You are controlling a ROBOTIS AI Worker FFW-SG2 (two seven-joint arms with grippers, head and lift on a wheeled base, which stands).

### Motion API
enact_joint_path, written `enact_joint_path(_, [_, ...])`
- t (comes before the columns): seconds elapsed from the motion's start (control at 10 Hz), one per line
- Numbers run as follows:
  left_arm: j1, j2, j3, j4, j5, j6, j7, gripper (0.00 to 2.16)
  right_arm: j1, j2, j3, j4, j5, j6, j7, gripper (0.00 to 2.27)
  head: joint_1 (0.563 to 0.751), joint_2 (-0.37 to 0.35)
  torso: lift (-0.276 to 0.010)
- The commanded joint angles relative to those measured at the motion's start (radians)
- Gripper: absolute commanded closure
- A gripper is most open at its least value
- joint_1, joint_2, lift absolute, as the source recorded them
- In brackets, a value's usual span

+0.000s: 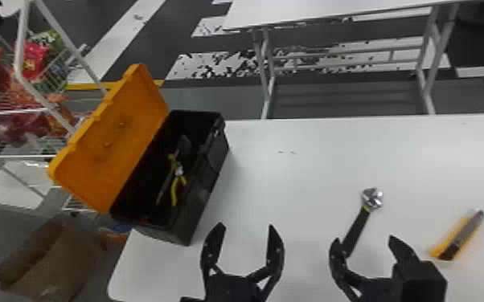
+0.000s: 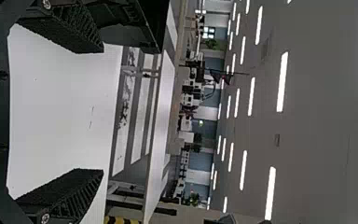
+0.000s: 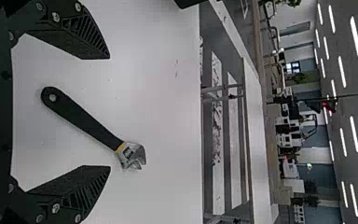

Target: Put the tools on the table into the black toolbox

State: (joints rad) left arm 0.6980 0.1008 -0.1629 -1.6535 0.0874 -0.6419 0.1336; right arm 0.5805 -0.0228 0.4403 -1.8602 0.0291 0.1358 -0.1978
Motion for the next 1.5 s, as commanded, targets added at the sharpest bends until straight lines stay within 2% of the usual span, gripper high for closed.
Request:
enact_joint_path(0.0, [0.002, 0.002, -0.001, -0.002, 0.000, 0.000, -0.002, 0.08, -0.039, 0.003, 0.029, 0.003, 0.000, 0.072, -0.037, 0.18, 0.695, 0.310, -0.075])
enact_joint_path(0.2, [0.002, 0.007, -0.001, -0.003, 0.000, 0.000, -0.003, 0.08, -0.083, 0.024, 0.044, 0.018, -0.002, 0.140, -0.072, 0.18, 0.695, 0.315, -0.075])
enact_joint_path(0.4, [0.002, 0.013, -0.001, -0.005, 0.000, 0.000, -0.003, 0.08, -0.128, 0.024, 0.058, 0.065, -0.015, 0.164, -0.095, 0.18, 0.695, 0.323, -0.075])
enact_joint_path(0.7, [0.000, 0.017, -0.003, -0.005, 0.000, 0.012, -0.005, 0.08, -0.194, 0.024, 0.060, 0.167, -0.044, 0.164, -0.095, 0.18, 0.695, 0.328, -0.075])
enact_joint_path(1.4, [-0.020, 0.033, -0.004, 0.001, 0.012, 0.031, -0.008, 0.08, -0.268, 0.024, 0.046, 0.271, -0.087, 0.146, -0.091, 0.19, 0.695, 0.308, -0.075])
